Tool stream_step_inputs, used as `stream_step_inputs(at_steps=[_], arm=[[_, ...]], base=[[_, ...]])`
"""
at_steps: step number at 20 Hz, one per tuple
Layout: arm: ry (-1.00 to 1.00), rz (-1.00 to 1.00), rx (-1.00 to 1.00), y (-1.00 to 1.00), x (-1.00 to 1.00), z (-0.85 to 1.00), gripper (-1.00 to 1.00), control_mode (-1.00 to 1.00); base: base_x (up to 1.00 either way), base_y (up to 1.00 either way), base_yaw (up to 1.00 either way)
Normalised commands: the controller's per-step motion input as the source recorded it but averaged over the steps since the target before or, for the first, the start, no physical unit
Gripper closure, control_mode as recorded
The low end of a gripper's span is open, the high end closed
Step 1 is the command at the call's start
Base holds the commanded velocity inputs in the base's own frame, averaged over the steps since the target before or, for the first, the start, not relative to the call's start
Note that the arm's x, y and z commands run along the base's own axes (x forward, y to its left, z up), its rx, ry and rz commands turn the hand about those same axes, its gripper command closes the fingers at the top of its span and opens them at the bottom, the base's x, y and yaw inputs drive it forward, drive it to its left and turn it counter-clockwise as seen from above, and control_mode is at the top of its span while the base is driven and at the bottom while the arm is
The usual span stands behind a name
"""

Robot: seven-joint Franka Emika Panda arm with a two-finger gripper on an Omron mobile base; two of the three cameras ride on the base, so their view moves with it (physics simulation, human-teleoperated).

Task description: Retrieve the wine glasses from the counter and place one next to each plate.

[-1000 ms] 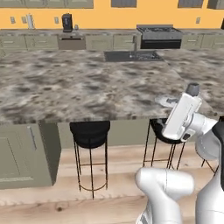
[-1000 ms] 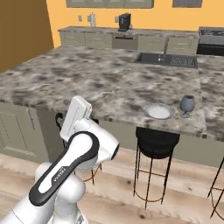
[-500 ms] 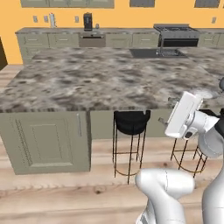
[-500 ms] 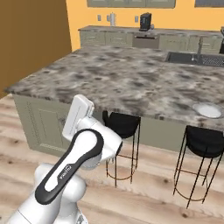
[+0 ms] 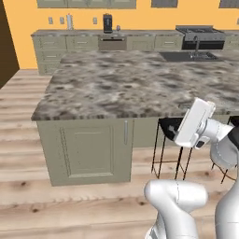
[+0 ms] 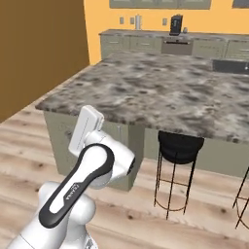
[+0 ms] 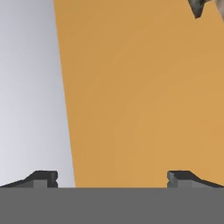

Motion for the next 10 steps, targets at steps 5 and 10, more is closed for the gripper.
stream_step_inputs(at_steps=[5, 10], arm=[[0.00, 0.00, 0.00, 0.00, 0.00, 0.00, -1.00, 1.00], [0.00, 0.00, 0.00, 0.00, 0.00, 0.00, -1.00, 1.00]], base=[[0.48, 1.00, -0.13], [0.56, 1.00, -0.17]])
